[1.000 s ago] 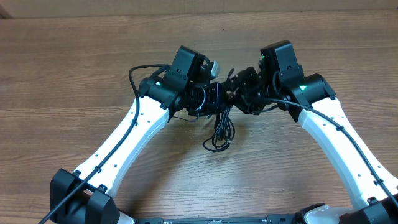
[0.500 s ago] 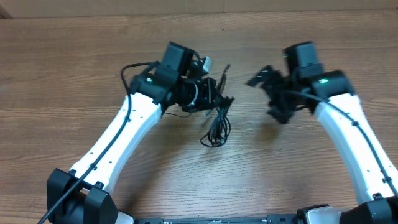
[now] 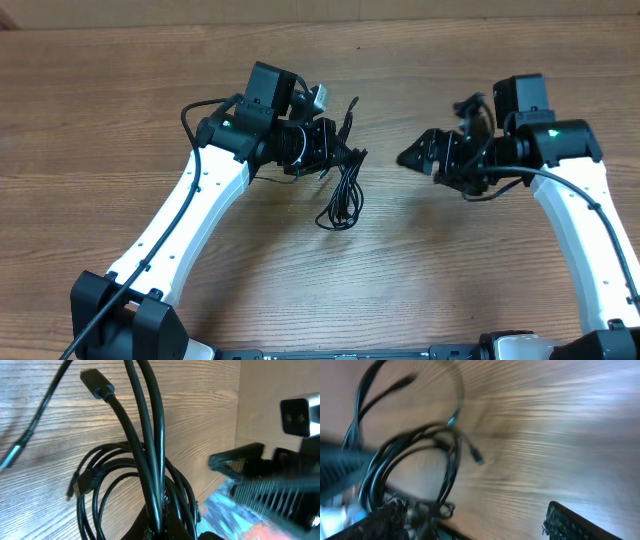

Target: Untangle cables

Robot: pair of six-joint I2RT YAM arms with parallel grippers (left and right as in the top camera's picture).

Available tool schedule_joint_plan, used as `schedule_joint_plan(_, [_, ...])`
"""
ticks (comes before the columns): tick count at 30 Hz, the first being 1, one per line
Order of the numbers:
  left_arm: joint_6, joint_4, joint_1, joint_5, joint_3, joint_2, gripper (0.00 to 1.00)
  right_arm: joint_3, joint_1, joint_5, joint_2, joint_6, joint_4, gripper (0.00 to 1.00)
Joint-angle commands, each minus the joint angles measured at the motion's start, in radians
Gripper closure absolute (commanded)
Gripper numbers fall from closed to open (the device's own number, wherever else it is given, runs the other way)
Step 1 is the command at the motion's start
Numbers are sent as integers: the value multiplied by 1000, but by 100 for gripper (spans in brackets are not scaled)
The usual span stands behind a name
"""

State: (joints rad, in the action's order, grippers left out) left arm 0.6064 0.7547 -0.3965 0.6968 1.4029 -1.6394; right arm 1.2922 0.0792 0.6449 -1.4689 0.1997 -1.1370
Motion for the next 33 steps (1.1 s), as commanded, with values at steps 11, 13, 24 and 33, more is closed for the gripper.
schedule_joint_plan(11, [3, -8, 32, 82, 6, -8, 96, -292, 15, 591, 18, -422, 352, 47])
schedule_joint_plan(13, [4, -8, 32, 82, 6, -8, 96, -292, 32, 589, 18, -421, 367, 51])
schedule_joint_plan(24, [30, -8, 32, 82, 6, -8, 96, -292, 214, 426, 15, -317, 543, 64])
schedule_joint_plan(33, [29, -7, 33, 89, 6, -8, 96, -291, 252, 212, 5, -145, 612, 71])
